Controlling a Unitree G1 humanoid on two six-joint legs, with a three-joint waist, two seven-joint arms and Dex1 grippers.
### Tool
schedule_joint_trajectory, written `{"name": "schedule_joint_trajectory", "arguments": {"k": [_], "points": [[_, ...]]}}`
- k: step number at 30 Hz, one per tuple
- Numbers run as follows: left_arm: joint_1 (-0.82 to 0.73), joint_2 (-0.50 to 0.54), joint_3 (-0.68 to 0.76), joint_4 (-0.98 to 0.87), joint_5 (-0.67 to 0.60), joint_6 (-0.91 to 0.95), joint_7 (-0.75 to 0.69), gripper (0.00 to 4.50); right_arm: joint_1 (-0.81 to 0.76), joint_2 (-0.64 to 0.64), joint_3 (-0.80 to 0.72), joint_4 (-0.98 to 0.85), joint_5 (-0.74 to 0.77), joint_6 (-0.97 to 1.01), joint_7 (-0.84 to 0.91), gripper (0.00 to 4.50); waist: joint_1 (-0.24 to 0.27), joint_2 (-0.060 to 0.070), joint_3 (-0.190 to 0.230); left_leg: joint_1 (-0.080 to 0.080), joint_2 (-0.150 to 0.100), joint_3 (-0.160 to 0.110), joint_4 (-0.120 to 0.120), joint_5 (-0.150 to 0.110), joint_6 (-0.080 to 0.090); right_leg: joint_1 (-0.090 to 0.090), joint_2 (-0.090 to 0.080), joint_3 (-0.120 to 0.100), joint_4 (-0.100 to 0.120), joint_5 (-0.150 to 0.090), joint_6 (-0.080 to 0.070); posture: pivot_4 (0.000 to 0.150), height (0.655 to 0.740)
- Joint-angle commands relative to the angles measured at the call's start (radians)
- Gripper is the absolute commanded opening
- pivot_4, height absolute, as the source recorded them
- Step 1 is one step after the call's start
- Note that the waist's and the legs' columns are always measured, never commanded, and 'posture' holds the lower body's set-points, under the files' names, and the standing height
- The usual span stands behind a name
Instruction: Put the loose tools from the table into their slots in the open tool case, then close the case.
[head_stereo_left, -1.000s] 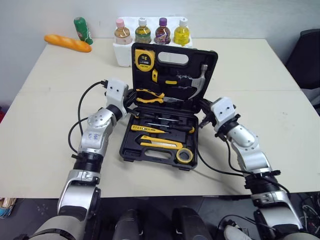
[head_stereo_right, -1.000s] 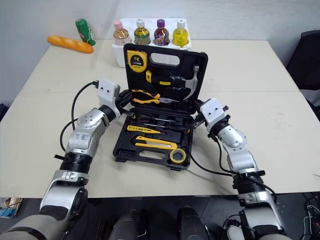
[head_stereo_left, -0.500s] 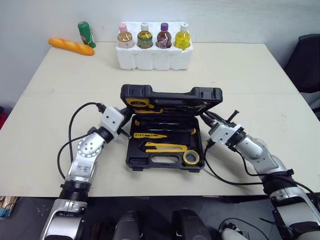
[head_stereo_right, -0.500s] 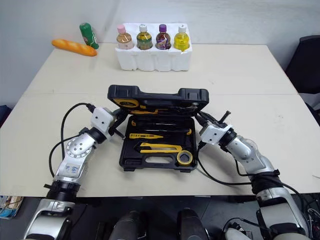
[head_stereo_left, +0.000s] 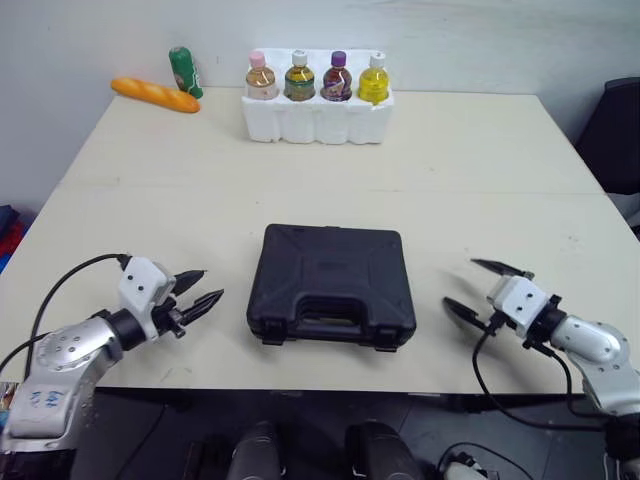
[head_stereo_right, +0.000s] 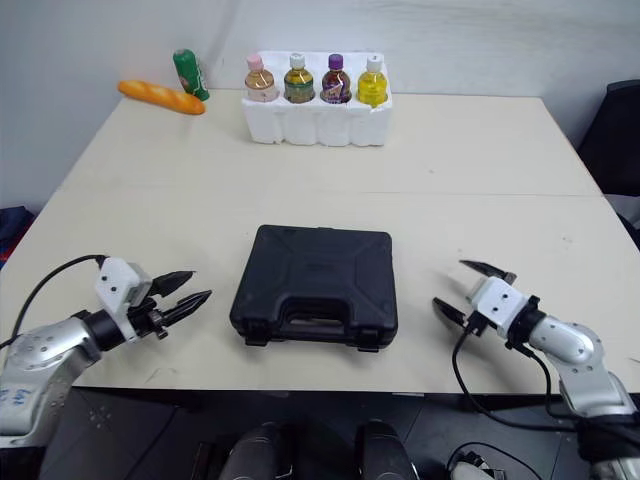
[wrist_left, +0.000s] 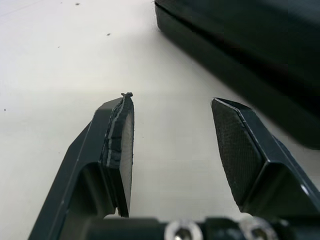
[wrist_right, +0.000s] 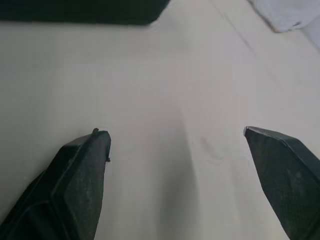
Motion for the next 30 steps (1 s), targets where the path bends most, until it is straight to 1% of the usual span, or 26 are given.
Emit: {"name": "schedule_joint_trajectory", "arguments": {"k": [1, 3, 5, 6, 8, 11, 12, 13, 15, 17, 20, 22, 25, 28, 30], "points": [[-0.110, 0.066, 0.030, 0.096, 0.034, -0.064, -0.048, 2.61, 0.121, -0.076, -0.092, -0.308, 0.454, 0.508, 0.125, 4.47, 0.003, 0.001, 0.000, -0.001, 0.000, -0.001, -0.004, 0.000, 0.002, -0.001, 0.000, 0.000, -0.001, 0.000, 0.000, 0.150, 0.7400], [-0.169, 0.077, 0.006, 0.140, 0.033, -0.070, -0.078, 2.61, 0.122, -0.084, -0.100, -0.355, 0.439, 0.539, 0.145, 4.47, 0.000, 0.001, 0.000, -0.001, 0.000, -0.002, -0.005, 0.001, 0.002, -0.003, 0.000, -0.001, -0.001, -0.001, -0.002, 0.150, 0.7400], [-0.258, 0.072, -0.032, 0.193, 0.040, -0.081, -0.104, 2.61, 0.103, -0.093, -0.099, -0.391, 0.449, 0.604, 0.163, 3.95, -0.004, 0.001, 0.000, -0.001, 0.000, 0.000, -0.005, 0.001, 0.002, -0.004, 0.000, -0.001, 0.000, 0.000, -0.002, 0.150, 0.7400], [-0.323, 0.064, -0.071, 0.229, 0.054, -0.085, -0.123, 2.36, 0.093, -0.109, -0.074, -0.400, 0.420, 0.614, 0.197, 3.63, -0.003, 0.001, 0.000, -0.001, 0.000, 0.000, -0.005, 0.001, 0.003, -0.004, 0.001, -0.001, 0.000, 0.000, -0.002, 0.150, 0.7400], [-0.414, 0.048, -0.137, 0.281, 0.081, -0.081, -0.147, 1.73, 0.082, -0.122, -0.035, -0.406, 0.358, 0.608, 0.242, 2.62, 0.000, 0.001, 0.000, -0.002, 0.000, 0.002, -0.005, 0.001, 0.003, -0.006, 0.001, 0.000, 0.001, 0.000, -0.002, 0.150, 0.7400], [-0.557, -0.015, -0.227, 0.414, 0.156, -0.107, -0.126, 0.38, 0.092, -0.131, 0.014, -0.442, 0.297, 0.608, 0.286, 1.11, 0.006, 0.000, 0.000, -0.003, -0.001, 0.004, -0.004, 0.003, -0.001, -0.007, 0.003, -0.001, 0.001, 0.000, -0.002, 0.150, 0.7400], [-0.607, -0.046, -0.248, 0.470, 0.185, -0.130, -0.104, 0.01, 0.105, -0.136, 0.016, -0.470, 0.302, 0.631, 0.293, 0.59, 0.012, 0.000, 0.000, -0.003, -0.001, 0.004, -0.003, 0.003, -0.001, -0.007, 0.004, -0.002, 0.001, 0.000, -0.002, 0.150, 0.7400], [-0.640, -0.068, -0.260, 0.511, 0.206, -0.148, -0.091, 0.00, 0.114, -0.137, 0.015, -0.488, 0.304, 0.649, 0.299, 0.08, 0.017, 0.000, 0.000, -0.004, -0.002, 0.005, -0.002, 0.003, -0.001, -0.008, 0.005, -0.002, 0.001, 0.000, -0.001, 0.150, 0.7400], [-0.706, -0.114, -0.275, 0.575, 0.220, -0.147, -0.079, 0.00, 0.143, -0.151, 0.017, -0.539, 0.312, 0.689, 0.316, 0.02, 0.022, -0.001, 0.001, -0.004, -0.002, 0.008, -0.001, 0.002, 0.001, -0.009, 0.007, -0.002, 0.001, 0.001, 0.001, 0.150, 0.7400], [-0.772, -0.161, -0.272, 0.621, 0.205, -0.122, -0.069, 0.00, 0.170, -0.159, 0.021, -0.578, 0.302, 0.709, 0.328, 0.02, 0.024, -0.002, 0.001, -0.005, -0.002, 0.009, 0.001, 0.001, 0.003, -0.009, 0.007, -0.002, 0.000, 0.002, 0.003, 0.150, 0.7400], [-0.815, -0.189, -0.274, 0.660, 0.213, -0.130, -0.076, 0.00, 0.185, -0.157, 0.019, -0.601, 0.290, 0.722, 0.333, 0.02, 0.020, -0.004, 0.002, -0.005, -0.002, 0.009, 0.004, 0.000, 0.004, -0.009, 0.006, -0.001, 0.000, 0.002, 0.004, 0.150, 0.7400], [-0.853, -0.215, -0.292, 0.711, 0.237, -0.159, -0.068, 0.00, 0.202, -0.142, 0.028, -0.623, 0.287, 0.731, 0.325, 0.02, 0.023, -0.004, 0.002, -0.005, -0.002, 0.010, 0.004, 0.000, 0.004, -0.009, 0.006, -0.001, 0.000, 0.002, 0.004, 0.150, 0.7400], [-0.879, -0.268, -0.326, 0.787, 0.265, -0.183, -0.075, 0.00, 0.231, -0.092, 0.077, -0.630, 0.220, 0.695, 0.284, 0.02, 0.026, -0.005, 0.002, -0.005, -0.001, 0.009, 0.005, 0.001, 0.003, -0.009, 0.007, -0.002, 0.000, 0.002, 0.004, 0.150, 0.7400], [-0.933, -0.327, -0.357, 0.920, 0.306, -0.266, -0.084, 0.00, 0.189, -0.063, 0.110, -0.627, 0.199, 0.709, 0.283, 0.02, 0.026, -0.005, 0.002, -0.005, -0.002, 0.009, 0.006, 0.000, 0.004, -0.008, 0.007, -0.002, 0.000, 0.002, 0.004, 0.150, 0.7400], [-0.960, -0.356, -0.355, 0.971, 0.309, -0.364, -0.119, 0.00, 0.176, -0.071, 0.115, -0.617, 0.190, 0.702, 0.306, 0.02, 0.025, -0.005, 0.002, -0.006, -0.002, 0.009, 0.008, 0.000, 0.004, -0.008, 0.008, -0.002, 0.000, 0.003, 0.005, 0.150, 0.7400]]}}
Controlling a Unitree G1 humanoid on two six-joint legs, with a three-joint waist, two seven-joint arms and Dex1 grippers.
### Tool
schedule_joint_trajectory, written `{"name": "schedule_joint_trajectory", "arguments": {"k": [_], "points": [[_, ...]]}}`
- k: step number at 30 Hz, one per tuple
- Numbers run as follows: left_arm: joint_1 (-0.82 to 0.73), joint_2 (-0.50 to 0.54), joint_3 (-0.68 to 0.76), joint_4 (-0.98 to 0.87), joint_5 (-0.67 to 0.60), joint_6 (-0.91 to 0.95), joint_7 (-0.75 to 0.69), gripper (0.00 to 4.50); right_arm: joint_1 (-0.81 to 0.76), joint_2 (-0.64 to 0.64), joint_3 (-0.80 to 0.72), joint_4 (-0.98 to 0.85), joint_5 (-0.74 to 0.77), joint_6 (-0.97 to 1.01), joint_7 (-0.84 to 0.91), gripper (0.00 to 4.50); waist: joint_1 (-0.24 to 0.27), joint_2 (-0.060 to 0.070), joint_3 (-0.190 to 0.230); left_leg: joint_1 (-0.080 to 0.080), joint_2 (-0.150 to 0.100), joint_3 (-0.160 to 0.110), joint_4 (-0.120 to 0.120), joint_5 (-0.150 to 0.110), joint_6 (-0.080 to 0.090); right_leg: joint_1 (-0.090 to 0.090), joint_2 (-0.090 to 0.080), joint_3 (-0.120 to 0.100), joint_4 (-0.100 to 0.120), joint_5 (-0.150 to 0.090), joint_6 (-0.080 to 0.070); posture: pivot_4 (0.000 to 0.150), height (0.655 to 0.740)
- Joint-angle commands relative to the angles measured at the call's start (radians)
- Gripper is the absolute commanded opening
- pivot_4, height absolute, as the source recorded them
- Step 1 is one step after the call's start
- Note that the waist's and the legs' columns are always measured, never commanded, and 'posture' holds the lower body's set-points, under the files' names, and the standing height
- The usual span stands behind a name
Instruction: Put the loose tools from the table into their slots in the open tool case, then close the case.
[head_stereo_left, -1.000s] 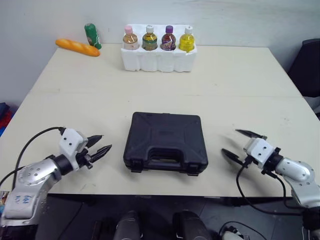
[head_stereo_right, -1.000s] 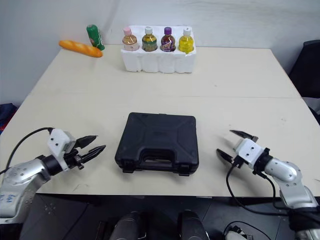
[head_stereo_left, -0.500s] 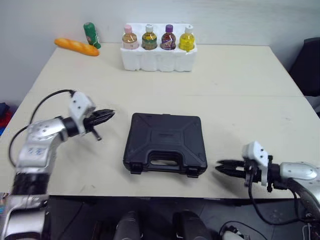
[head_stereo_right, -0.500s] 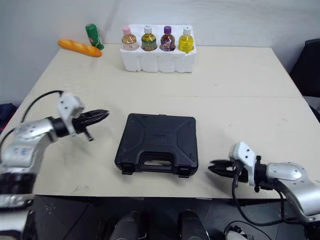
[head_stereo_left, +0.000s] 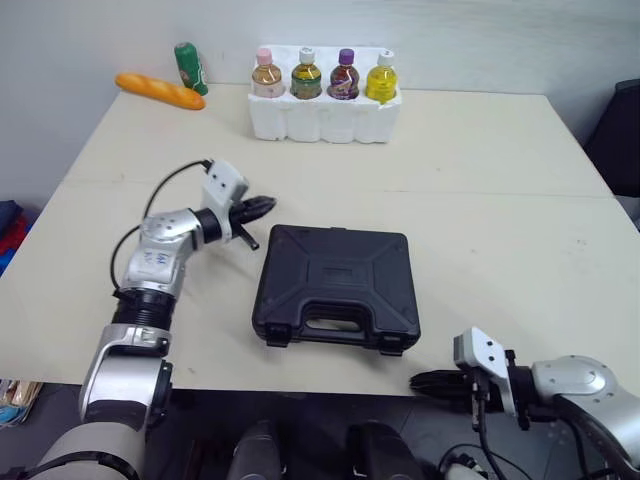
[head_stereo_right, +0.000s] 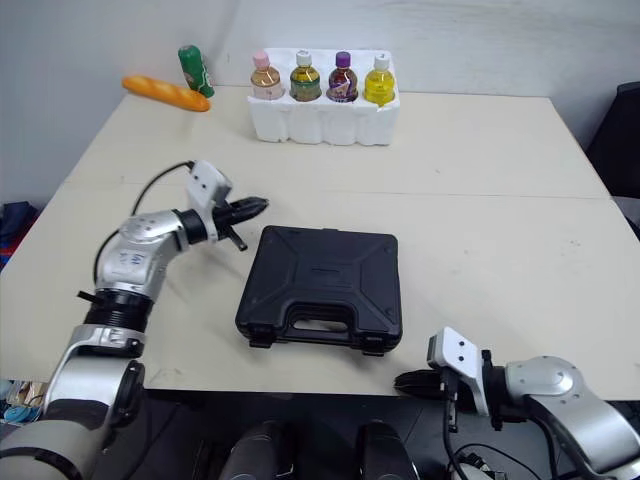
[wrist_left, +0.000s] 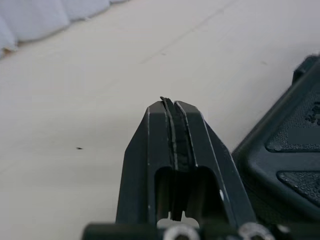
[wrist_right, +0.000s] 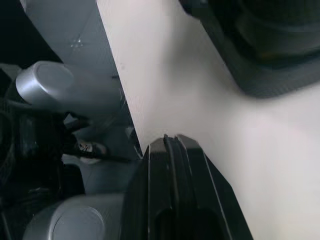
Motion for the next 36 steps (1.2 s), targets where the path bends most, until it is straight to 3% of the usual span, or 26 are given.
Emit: {"name": "schedule_joint_trajectory", "arguments": {"k": [1, 6, 12, 17, 29, 32, 36], "points": [[-0.062, -0.039, -0.006, 0.055, 0.012, -0.153, -0.050, 0.00, -0.014, 0.000, 0.015, -0.006, -0.023, -0.007, 0.023, 0.02, 0.000, 0.000, 0.000, -0.001, 0.000, 0.000, 0.000, 0.000, 0.000, 0.000, 0.000, 0.000, 0.000, 0.000, 0.000, 0.150, 0.7400], [-0.125, -0.058, -0.015, 0.193, 0.060, -0.211, -0.042, 0.00, -0.099, 0.007, 0.029, 0.066, -0.072, -0.020, 0.039, 0.02, 0.000, 0.000, 0.000, -0.001, 0.000, 0.000, 0.001, -0.001, 0.000, 0.000, 0.000, -0.001, 0.000, 0.000, 0.000, 0.150, 0.7400], [-0.099, -0.043, 0.014, 0.187, 0.016, -0.202, -0.177, 0.00, -0.160, 0.051, 0.006, 0.150, -0.124, -0.076, -0.007, 0.02, -0.005, 0.000, 0.000, -0.001, 0.001, 0.000, 0.002, -0.001, 0.001, -0.001, 0.000, -0.001, 0.000, 0.000, 0.000, 0.150, 0.7400], [0.050, 0.014, 0.016, 0.021, -0.011, -0.153, -0.276, 0.00, -0.156, 0.050, -0.049, 0.216, -0.150, -0.117, -0.054, 0.02, -0.009, 0.000, 0.000, 0.000, 0.001, 0.000, 0.002, -0.001, 0.000, 0.000, 0.000, 0.000, 0.002, 0.000, 0.000, 0.150, 0.7400], [0.263, 0.096, 0.052, -0.348, -0.090, 0.030, -0.301, 0.00, -0.196, 0.050, -0.100, 0.343, -0.196, -0.207, -0.096, 0.02, -0.001, 0.000, 0.000, 0.000, -0.001, -0.001, 0.003, -0.002, 0.003, 0.001, -0.007, 0.000, 0.002, 0.000, 0.000, 0.150, 0.7400], [0.288, 0.092, 0.101, -0.424, -0.141, 0.088, -0.262, 0.00, -0.186, 0.041, -0.116, 0.342, -0.197, -0.196, -0.099, 0.02, -0.002, 0.000, 0.000, 0.000, 0.000, -0.001, 0.003, -0.002, 0.002, 0.001, -0.007, 0.000, 0.002, 0.000, 0.001, 0.150, 0.7400], [0.289, 0.026, 0.160, -0.546, -0.189, 0.235, -0.077, 0.00, -0.162, 0.026, -0.141, 0.320, -0.200, -0.092, -0.146, 0.02, 0.000, 0.000, 0.000, -0.001, -0.001, -0.002, 0.003, -0.002, 0.003, 0.002, -0.009, 0.000, 0.002, 0.001, 0.001, 0.150, 0.7400]]}}
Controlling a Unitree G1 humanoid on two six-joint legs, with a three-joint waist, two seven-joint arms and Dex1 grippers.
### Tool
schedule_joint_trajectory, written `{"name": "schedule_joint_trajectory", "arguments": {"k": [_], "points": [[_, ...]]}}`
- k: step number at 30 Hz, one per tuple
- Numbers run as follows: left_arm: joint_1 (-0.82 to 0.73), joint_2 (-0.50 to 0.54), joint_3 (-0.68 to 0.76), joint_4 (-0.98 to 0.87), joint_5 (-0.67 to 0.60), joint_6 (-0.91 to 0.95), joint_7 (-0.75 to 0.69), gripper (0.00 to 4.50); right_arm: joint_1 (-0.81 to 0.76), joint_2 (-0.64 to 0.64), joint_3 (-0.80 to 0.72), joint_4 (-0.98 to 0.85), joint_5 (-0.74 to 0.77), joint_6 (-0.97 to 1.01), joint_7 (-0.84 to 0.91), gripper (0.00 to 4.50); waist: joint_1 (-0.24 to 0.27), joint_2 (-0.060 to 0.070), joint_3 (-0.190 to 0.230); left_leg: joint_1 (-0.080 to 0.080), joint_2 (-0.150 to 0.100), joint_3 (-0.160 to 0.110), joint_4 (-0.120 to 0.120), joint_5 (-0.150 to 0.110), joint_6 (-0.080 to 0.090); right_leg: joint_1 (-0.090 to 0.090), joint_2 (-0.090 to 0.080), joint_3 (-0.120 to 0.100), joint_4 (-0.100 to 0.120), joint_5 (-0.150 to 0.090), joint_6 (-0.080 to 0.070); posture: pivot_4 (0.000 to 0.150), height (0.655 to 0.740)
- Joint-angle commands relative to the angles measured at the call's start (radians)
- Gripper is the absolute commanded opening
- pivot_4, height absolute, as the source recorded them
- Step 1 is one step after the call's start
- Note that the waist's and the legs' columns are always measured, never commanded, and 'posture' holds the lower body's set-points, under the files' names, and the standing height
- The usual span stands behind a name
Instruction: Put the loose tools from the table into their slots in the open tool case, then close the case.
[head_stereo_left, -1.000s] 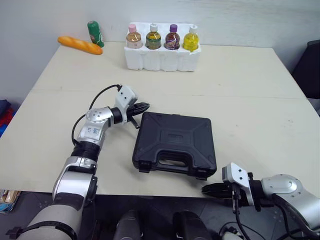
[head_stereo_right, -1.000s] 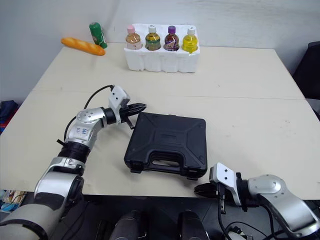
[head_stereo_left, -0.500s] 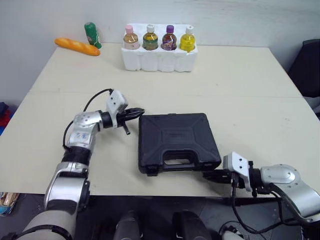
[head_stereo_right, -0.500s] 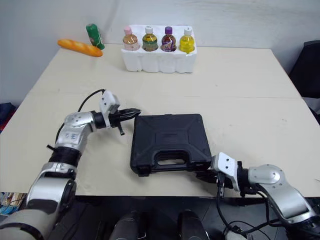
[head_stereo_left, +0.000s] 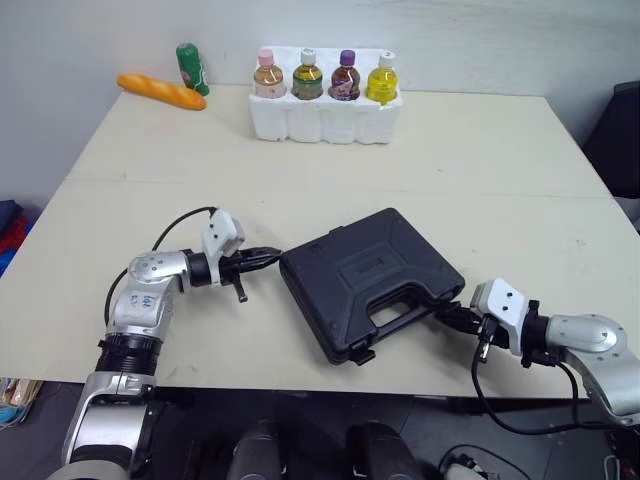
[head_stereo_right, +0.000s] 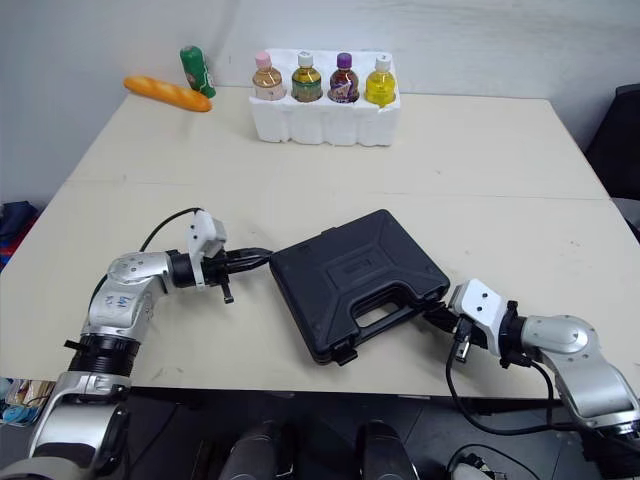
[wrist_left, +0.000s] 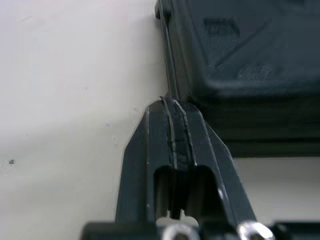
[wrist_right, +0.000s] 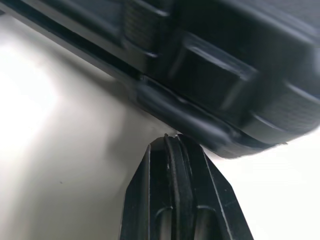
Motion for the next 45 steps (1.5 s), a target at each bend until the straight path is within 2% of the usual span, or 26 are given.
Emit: {"name": "schedule_joint_trajectory", "arguments": {"k": [1, 9, 15, 25, 29, 32, 36, 38, 41, 45], "points": [[0.002, -0.021, 0.006, -0.093, 0.004, 0.070, 0.119, 0.00, 0.032, -0.026, -0.042, -0.005, -0.019, 0.088, -0.034, 0.02, 0.000, 0.000, 0.000, 0.000, 0.000, 0.000, 0.000, 0.000, 0.000, 0.000, 0.000, 0.000, 0.000, 0.000, 0.000, 0.150, 0.7400], [0.002, -0.033, -0.126, 0.025, 0.091, 0.004, 0.091, 0.00, 0.015, 0.012, -0.042, -0.026, -0.033, 0.055, -0.064, 0.02, -0.001, 0.000, 0.000, 0.001, -0.001, 0.001, -0.001, 0.000, 0.000, 0.000, 0.002, 0.000, 0.000, 0.000, 0.000, 0.150, 0.7400], [0.011, -0.021, -0.128, 0.021, 0.075, 0.005, 0.055, 0.00, -0.017, 0.076, -0.005, -0.016, -0.059, 0.016, -0.080, 0.02, -0.007, 0.000, 0.000, 0.001, 0.001, 0.002, -0.001, 0.000, -0.001, 0.000, 0.002, 0.000, -0.001, 0.000, 0.000, 0.150, 0.7400], [0.089, 0.061, -0.086, -0.105, 0.037, 0.079, 0.028, 0.00, -0.085, 0.150, 0.017, 0.032, -0.096, -0.029, -0.081, 0.02, -0.035, 0.000, 0.000, 0.002, 0.003, 0.002, -0.002, 0.000, -0.004, -0.001, 0.004, 0.000, 0.000, 0.000, 0.000, 0.150, 0.7400], [0.145, 0.144, -0.016, -0.171, 0.070, 0.045, 0.083, 0.00, -0.087, 0.147, 0.013, 0.038, -0.095, -0.035, -0.068, 0.02, -0.039, 0.000, 0.000, 0.002, 0.004, 0.003, -0.003, 0.000, -0.004, -0.002, 0.004, 0.002, -0.001, 0.000, -0.001, 0.150, 0.7400], [0.121, 0.176, 0.045, -0.239, -0.021, 0.049, 0.046, 0.00, -0.071, 0.128, -0.011, 0.029, -0.091, -0.029, -0.069, 0.02, -0.033, 0.000, 0.000, 0.002, 0.004, 0.002, -0.004, 0.000, -0.005, -0.002, 0.004, 0.002, 0.000, -0.001, -0.002, 0.150, 0.7400], [0.068, 0.162, 0.073, -0.358, -0.177, 0.170, 0.007, 0.00, -0.032, 0.112, -0.042, 0.021, -0.086, -0.039, -0.061, 0.02, -0.023, 0.000, 0.000, 0.002, 0.003, 0.001, -0.004, 0.000, -0.004, -0.001, 0.002, 0.002, -0.001, -0.001, -0.002, 0.150, 0.7400], [0.010, 0.137, 0.024, -0.427, -0.234, 0.249, 0.010, 0.00, 0.000, 0.103, -0.069, 0.000, -0.074, -0.034, -0.060, 0.02, -0.019, 0.000, 0.000, 0.002, 0.001, 0.001, -0.004, -0.001, -0.004, 0.000, 0.002, 0.003, -0.001, -0.001, -0.001, 0.150, 0.7400], [-0.079, 0.077, -0.086, -0.462, -0.233, 0.294, 0.008, 0.00, 0.045, 0.111, -0.130, -0.041, -0.025, -0.001, -0.074, 0.02, -0.004, 0.001, 0.000, 0.002, 0.000, 0.001, -0.004, 0.000, -0.004, 0.000, 0.005, 0.003, -0.001, -0.001, -0.001, 0.150, 0.7400], [-0.184, -0.048, -0.232, -0.386, -0.172, 0.295, 0.035, 0.00, 0.108, 0.111, -0.186, -0.095, 0.012, 0.033, -0.083, 0.02, 0.001, 0.001, 0.000, 0.002, -0.001, 0.002, -0.004, 0.000, -0.003, -0.001, 0.007, 0.004, -0.001, 0.000, 0.000, 0.150, 0.7400]]}}
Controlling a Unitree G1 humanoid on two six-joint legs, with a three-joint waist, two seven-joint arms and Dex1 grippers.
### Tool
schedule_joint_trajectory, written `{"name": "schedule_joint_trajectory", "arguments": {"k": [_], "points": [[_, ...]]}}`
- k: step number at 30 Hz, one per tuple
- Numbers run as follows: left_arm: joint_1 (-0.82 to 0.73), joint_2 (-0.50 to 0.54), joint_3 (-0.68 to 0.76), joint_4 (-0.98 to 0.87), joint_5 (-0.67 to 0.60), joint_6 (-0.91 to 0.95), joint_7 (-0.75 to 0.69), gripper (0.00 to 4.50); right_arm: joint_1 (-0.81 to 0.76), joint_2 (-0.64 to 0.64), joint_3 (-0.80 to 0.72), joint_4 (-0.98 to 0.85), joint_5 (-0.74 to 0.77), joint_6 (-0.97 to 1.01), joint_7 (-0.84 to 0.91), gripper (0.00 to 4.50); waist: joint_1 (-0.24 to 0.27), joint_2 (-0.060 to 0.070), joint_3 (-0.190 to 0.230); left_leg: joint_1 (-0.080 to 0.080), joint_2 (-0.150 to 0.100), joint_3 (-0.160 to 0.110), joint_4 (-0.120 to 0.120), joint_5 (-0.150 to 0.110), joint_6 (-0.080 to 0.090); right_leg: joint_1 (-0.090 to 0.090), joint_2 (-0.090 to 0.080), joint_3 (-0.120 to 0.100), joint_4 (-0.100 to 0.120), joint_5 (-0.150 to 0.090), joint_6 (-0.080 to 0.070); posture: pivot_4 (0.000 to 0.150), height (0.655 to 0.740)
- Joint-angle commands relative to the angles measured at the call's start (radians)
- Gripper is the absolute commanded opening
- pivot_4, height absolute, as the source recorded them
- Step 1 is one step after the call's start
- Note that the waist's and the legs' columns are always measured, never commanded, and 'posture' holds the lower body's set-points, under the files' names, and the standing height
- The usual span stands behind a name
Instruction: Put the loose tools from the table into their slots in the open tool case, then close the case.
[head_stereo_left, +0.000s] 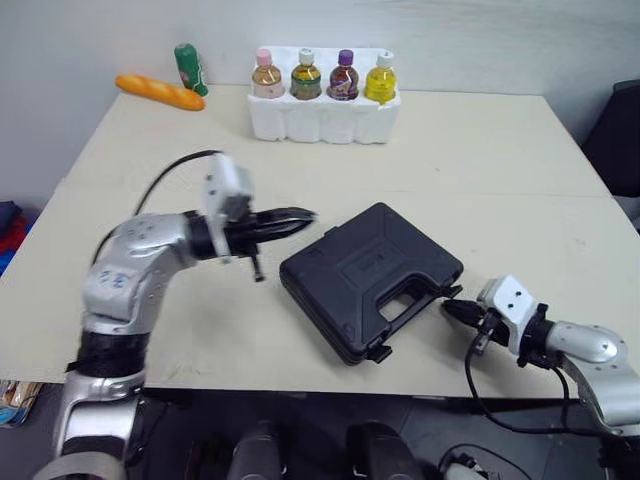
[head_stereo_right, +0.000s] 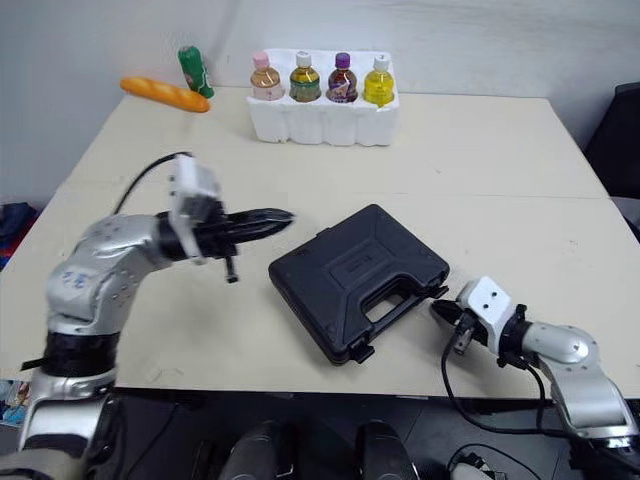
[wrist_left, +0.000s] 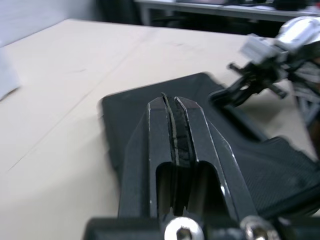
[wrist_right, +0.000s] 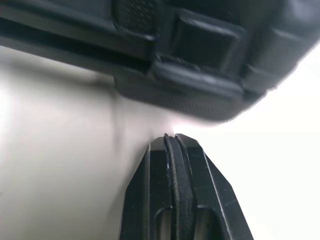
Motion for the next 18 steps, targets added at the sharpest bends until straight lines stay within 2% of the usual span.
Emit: {"name": "schedule_joint_trajectory", "arguments": {"k": [1, 7, 18], "points": [[-0.086, -0.093, -0.139, 0.061, 0.069, -0.026, 0.007, 0.00, 0.050, -0.009, -0.073, -0.076, 0.047, 0.035, -0.009, 0.02, 0.002, 0.000, 0.000, 0.000, 0.000, 0.000, 0.000, 0.000, 0.000, 0.000, 0.000, 0.000, 0.000, 0.000, 0.000, 0.150, 0.7400], [-0.201, -0.211, -0.326, 0.267, 0.280, -0.175, 0.022, 0.00, 0.113, 0.018, -0.110, -0.159, 0.089, 0.084, -0.037, 0.02, -0.004, 0.001, 0.000, 0.000, -0.003, 0.001, 0.000, 0.000, -0.001, 0.000, 0.004, 0.001, -0.002, 0.000, 0.001, 0.150, 0.7400], [-0.342, -0.450, -0.342, 0.652, 0.380, -0.277, 0.066, 0.00, 0.182, 0.053, -0.117, -0.229, 0.097, 0.075, -0.073, 0.02, -0.001, 0.001, 0.000, -0.001, 0.002, 0.000, 0.000, 0.000, -0.002, -0.001, 0.008, 0.003, -0.003, 0.000, 0.000, 0.150, 0.7400]]}}
